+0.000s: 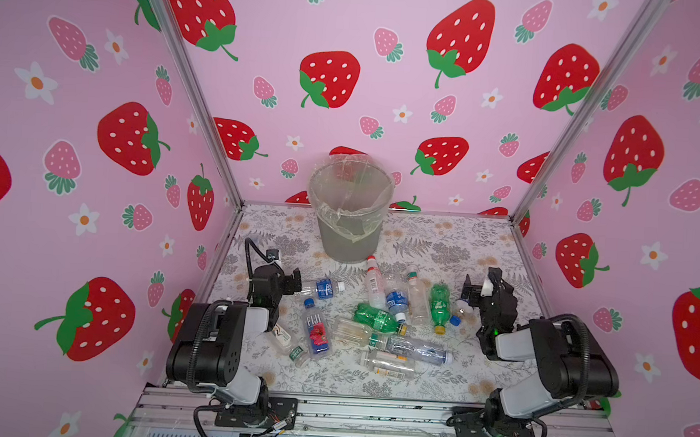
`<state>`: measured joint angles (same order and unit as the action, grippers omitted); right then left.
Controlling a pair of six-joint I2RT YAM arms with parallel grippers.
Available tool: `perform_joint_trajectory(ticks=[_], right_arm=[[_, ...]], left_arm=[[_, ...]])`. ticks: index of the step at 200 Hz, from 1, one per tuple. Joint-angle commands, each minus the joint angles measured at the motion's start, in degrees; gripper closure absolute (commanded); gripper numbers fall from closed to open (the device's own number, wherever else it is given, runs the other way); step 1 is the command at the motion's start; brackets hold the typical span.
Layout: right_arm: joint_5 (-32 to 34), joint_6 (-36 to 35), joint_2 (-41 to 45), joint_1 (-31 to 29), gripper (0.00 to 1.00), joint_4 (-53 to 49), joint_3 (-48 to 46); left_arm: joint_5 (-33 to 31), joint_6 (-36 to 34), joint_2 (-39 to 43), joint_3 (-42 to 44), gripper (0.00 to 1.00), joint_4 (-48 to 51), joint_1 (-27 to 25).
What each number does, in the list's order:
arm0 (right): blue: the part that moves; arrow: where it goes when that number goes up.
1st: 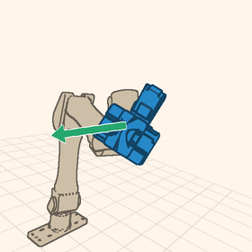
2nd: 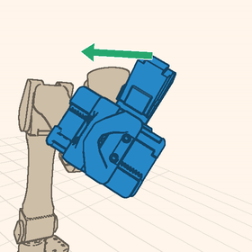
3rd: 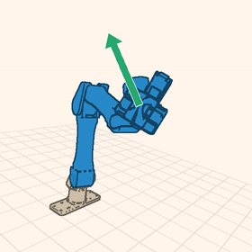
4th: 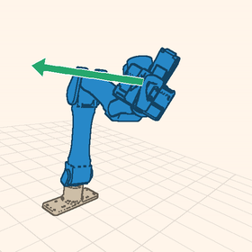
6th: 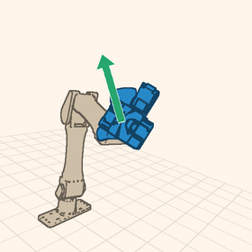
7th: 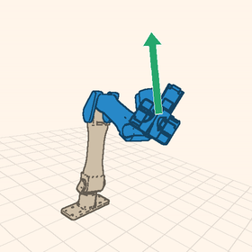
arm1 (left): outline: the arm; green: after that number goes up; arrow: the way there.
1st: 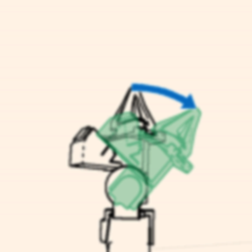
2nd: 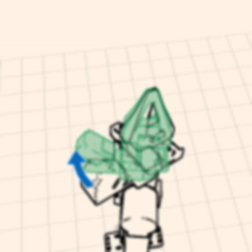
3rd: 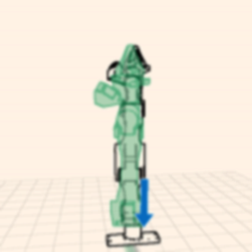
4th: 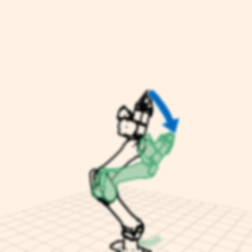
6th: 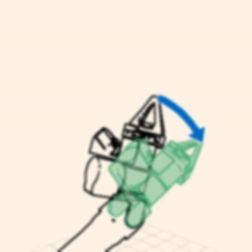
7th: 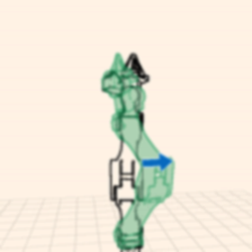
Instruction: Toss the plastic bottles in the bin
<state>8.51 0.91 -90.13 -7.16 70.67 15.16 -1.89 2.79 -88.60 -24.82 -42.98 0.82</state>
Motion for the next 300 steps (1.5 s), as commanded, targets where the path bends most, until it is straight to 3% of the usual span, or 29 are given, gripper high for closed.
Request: perform_joint_trajectory(ticks=[1, 217, 242, 266, 285, 300], right_arm=[[0.8, -1.7, 0.0, -0.8, 0.01, 2.1, -0.3], [-0.2, -0.4, 0.0, 0.4, 0.01, 0.7, 0.3], [4.5, 0.7, 0.9, -0.2, 0.01, 0.6, 0.4], [7.4, 1.4, 6.5, -1.3, 0.01, -14.8, 5.9], [11.0, 6.4, 8.6, -1.4, 0.01, -26.2, 11.0], [10.0, 10.5, 9.9, -1.5, 0.01, -34.2, 13.9]], left_arm=[[0.5, -0.7, -0.2, -1.5, 0.01, -0.4, 0.1], [0.4, -0.8, -0.1, -1.2, 0.01, -0.8, 0.0], [-2.2, 0.2, 0.5, -1.2, 0.01, -0.7, 0.1], [-7.0, 2.0, 5.6, -2.5, 0.01, 6.8, 0.1], [-9.2, 3.2, 8.1, -3.8, 0.01, 11.6, -0.1], [-12.1, 3.8, 10.4, -3.6, 0.01, 13.4, -0.7]])
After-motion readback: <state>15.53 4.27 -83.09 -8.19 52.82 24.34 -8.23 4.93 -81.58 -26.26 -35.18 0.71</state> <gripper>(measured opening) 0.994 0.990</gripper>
